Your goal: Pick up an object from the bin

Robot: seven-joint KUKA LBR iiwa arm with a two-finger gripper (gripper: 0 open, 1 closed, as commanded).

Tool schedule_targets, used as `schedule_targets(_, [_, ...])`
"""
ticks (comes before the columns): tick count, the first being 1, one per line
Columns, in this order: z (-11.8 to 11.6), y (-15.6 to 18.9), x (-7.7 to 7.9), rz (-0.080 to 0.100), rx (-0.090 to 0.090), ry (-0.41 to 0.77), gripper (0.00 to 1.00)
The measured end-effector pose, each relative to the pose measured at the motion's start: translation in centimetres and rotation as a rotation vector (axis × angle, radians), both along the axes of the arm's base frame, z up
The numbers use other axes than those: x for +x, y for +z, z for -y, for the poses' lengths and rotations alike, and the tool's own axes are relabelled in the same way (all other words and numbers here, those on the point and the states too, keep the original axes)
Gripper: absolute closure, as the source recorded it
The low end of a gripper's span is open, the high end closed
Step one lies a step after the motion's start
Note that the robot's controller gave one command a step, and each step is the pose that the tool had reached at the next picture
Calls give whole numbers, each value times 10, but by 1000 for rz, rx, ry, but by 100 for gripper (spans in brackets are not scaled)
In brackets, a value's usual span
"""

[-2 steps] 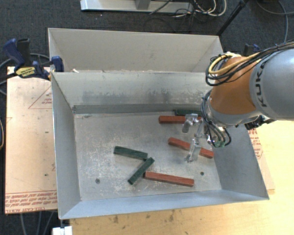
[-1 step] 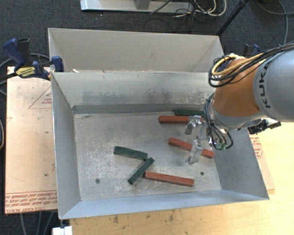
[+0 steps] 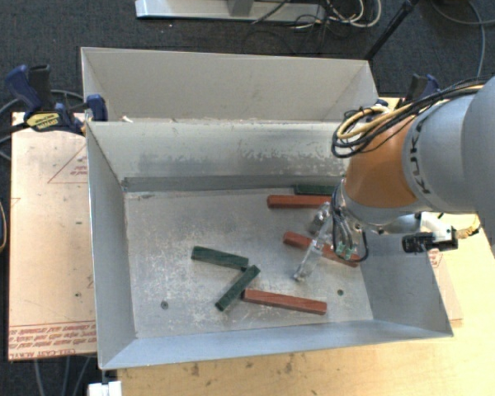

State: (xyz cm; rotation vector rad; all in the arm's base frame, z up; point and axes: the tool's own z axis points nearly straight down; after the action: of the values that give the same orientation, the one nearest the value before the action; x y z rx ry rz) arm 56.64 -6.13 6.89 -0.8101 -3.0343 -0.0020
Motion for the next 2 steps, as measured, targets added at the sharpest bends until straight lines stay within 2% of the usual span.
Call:
schedule_targets(1, [0,0,0,1,-1,3,0])
schedule_targets(2, [0,1,1,3,-2,2,100])
